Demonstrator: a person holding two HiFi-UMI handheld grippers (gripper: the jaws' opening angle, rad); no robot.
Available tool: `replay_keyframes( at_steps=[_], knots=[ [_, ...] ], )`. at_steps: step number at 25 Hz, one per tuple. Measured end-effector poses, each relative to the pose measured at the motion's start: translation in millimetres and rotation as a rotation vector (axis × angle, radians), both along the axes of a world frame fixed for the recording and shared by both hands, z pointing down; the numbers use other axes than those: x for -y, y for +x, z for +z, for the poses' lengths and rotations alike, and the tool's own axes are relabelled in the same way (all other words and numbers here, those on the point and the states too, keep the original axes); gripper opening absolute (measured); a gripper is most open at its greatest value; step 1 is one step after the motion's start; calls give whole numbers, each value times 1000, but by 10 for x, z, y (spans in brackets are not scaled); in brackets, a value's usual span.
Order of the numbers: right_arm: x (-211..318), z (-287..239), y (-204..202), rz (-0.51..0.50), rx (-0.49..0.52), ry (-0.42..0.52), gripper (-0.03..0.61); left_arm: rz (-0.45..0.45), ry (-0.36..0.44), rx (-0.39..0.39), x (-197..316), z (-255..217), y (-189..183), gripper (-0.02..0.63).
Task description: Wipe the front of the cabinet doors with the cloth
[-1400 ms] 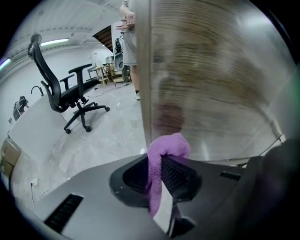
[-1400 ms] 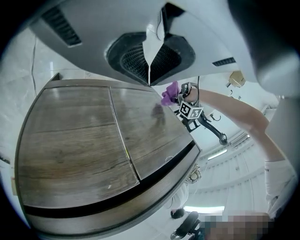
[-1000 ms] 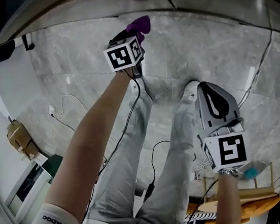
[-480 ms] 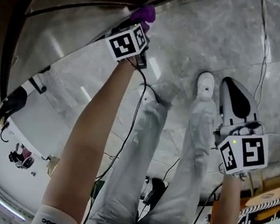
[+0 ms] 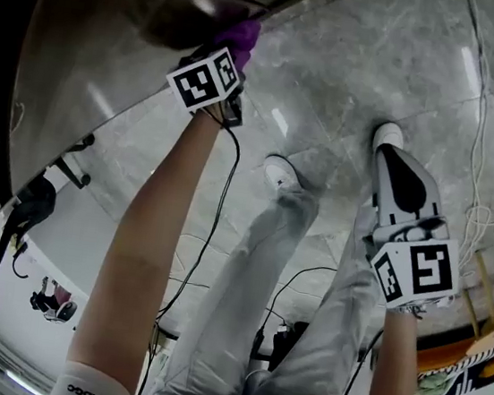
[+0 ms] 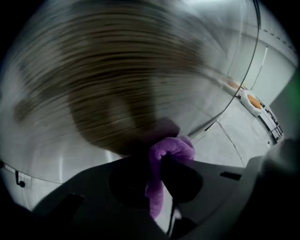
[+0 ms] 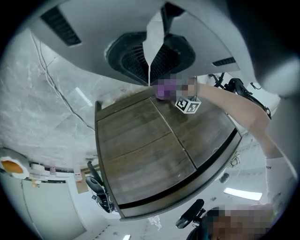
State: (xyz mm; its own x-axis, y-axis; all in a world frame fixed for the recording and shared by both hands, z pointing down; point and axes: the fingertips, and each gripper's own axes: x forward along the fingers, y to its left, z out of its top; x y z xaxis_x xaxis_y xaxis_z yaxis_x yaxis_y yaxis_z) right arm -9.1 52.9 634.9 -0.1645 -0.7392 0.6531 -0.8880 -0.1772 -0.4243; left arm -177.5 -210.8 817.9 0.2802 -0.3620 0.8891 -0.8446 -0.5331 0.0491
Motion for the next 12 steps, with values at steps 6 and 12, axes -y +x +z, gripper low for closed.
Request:
replay_keyframes(
  at_steps=[6, 12],
  knots=[
    [332, -80, -383, -65, -16, 51, 29, -101, -18, 30, 34, -31, -837, 60],
    [479, -153, -663, -161, -47, 64, 29, -223, 6, 71, 79, -102, -1740, 60]
  ],
)
